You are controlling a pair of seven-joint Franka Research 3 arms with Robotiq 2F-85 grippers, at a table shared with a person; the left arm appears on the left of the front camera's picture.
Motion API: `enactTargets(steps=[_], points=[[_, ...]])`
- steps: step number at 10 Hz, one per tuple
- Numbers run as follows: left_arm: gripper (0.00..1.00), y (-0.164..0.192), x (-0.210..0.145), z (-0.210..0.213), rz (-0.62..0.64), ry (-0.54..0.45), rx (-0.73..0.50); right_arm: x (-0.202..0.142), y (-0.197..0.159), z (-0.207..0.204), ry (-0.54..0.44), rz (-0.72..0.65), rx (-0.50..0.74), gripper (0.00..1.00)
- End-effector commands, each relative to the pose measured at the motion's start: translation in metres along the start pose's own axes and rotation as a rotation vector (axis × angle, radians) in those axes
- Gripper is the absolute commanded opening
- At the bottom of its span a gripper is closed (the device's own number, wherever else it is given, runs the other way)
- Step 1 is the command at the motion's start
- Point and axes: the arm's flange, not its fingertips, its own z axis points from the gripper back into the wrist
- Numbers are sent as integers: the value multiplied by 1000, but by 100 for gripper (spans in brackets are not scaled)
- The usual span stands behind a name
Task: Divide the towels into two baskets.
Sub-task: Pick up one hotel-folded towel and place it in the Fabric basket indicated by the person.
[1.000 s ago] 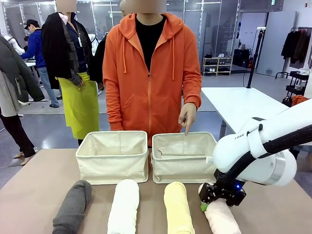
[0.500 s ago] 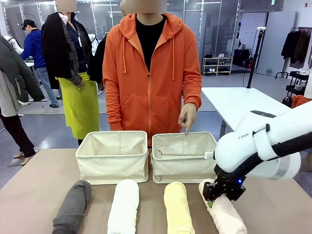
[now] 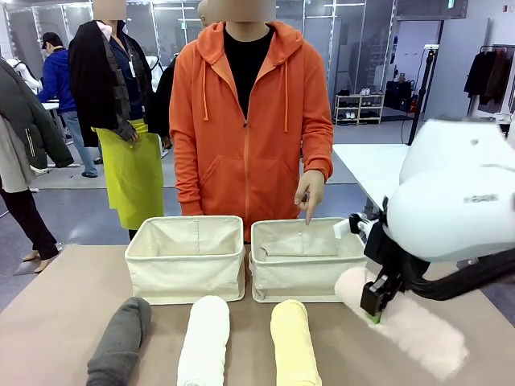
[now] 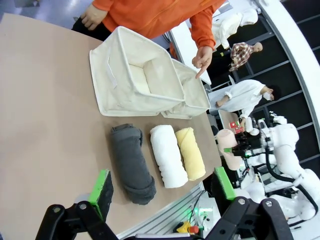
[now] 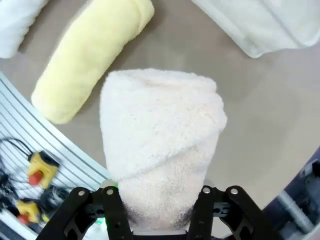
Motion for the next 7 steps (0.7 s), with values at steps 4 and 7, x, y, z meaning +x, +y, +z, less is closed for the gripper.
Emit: enactTargets(steps=[4, 7], points=[[100, 1, 2, 2, -23, -16, -27, 17, 14, 45, -125, 440, -5, 41], [100, 1, 2, 2, -23, -16, -27, 20, 27, 50, -64, 419, -37, 41]])
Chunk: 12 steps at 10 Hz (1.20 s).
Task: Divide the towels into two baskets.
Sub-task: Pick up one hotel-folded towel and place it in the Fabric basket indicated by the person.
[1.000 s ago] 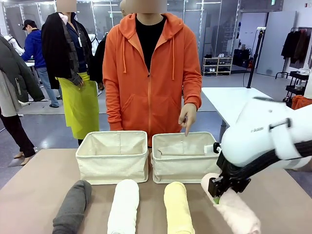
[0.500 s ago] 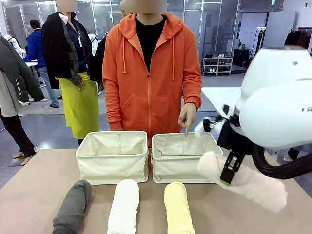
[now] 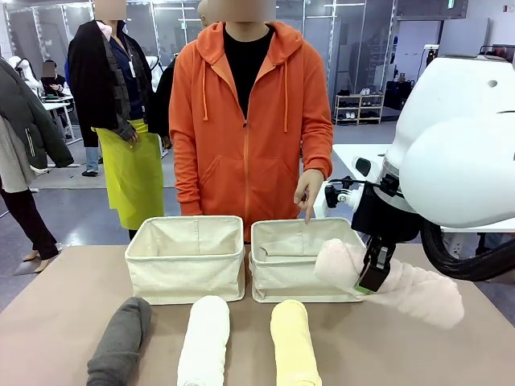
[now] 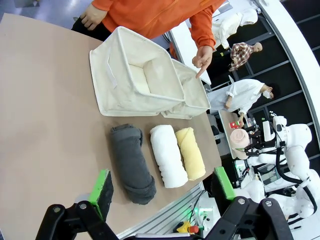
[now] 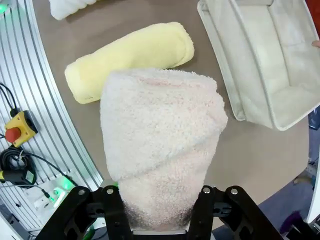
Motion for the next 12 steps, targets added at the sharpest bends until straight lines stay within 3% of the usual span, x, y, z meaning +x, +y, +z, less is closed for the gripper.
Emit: enactTargets(steps=[1, 3, 4, 8, 12], points=[[100, 1, 2, 2, -22, -16, -27, 2, 3, 1, 18, -26, -13, 41], [100, 1, 2, 2, -22, -16, -27, 0, 0, -1, 3, -1, 2, 41], [100, 1, 2, 2, -22, -16, -27, 23, -16, 0, 32, 145, -88, 41], [100, 1, 2, 2, -22, -16, -27, 114, -85, -27, 44, 498, -147, 41], [100, 1, 2, 2, -22, -16, -27, 167, -156, -87, 42, 606, -177, 41]])
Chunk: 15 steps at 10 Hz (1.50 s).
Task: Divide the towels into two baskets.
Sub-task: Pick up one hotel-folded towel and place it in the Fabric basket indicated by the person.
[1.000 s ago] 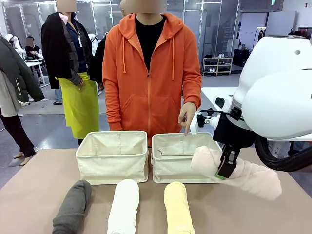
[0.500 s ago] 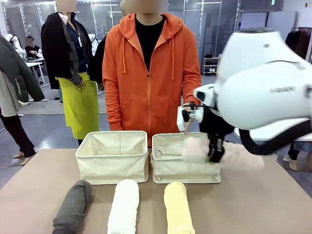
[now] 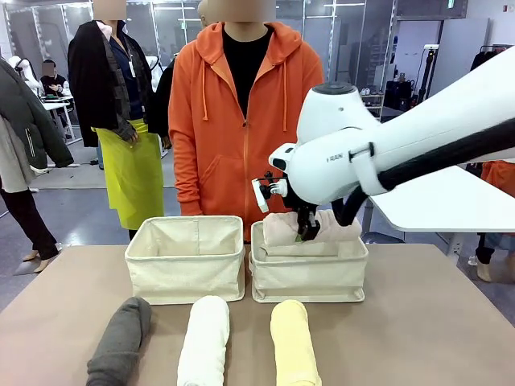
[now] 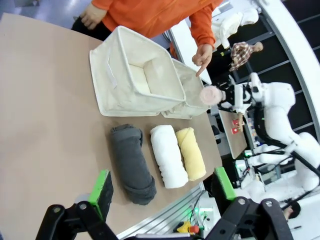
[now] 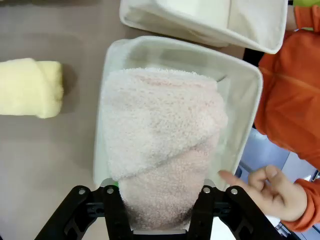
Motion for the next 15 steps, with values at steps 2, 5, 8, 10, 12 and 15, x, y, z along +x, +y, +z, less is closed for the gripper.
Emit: enactTargets(steps=[2, 5, 8, 10, 12, 15], points=[[100, 1, 2, 2, -21, -17, -28, -2, -34, -28, -1, -13, -19, 41], [100, 1, 2, 2, -21, -17, -28, -8, -44, -50, 21, -6, -11, 41], [100, 1, 2, 2, -21, -17, -28, -12, -49, -60, 25, -27, -16, 41], [100, 1, 2, 2, -21, -17, -28, -14, -54, -62, 19, -43, -25, 41], [100, 1, 2, 2, -21, -17, -28, -14, -55, -63, 10, -53, -21, 69], [100, 1, 2, 2, -21, -17, -28, -14, -53, -62, 13, -49, -26, 100]])
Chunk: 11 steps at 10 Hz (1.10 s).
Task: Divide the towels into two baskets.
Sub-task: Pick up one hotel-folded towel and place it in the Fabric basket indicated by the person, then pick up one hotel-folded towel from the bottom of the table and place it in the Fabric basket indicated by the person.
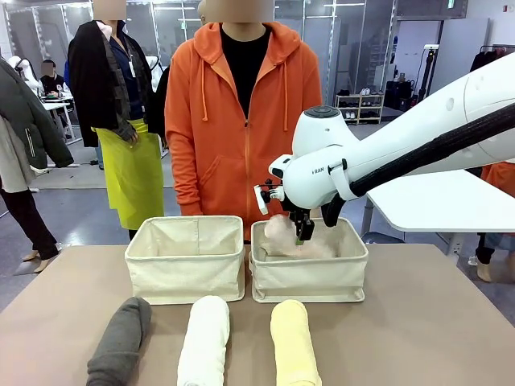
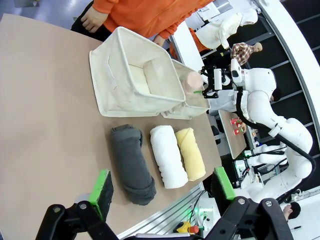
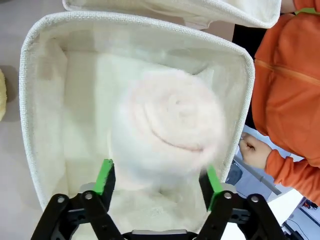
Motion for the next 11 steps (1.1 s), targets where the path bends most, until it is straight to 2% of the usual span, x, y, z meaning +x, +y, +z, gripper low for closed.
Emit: enactTargets(steps=[1, 11], points=[[100, 1, 1, 2, -21, -15, -26, 3, 2, 4, 6, -24, -31, 100], [100, 1, 1, 2, -21, -15, -26, 1, 0, 1, -2, -1, -3, 100]])
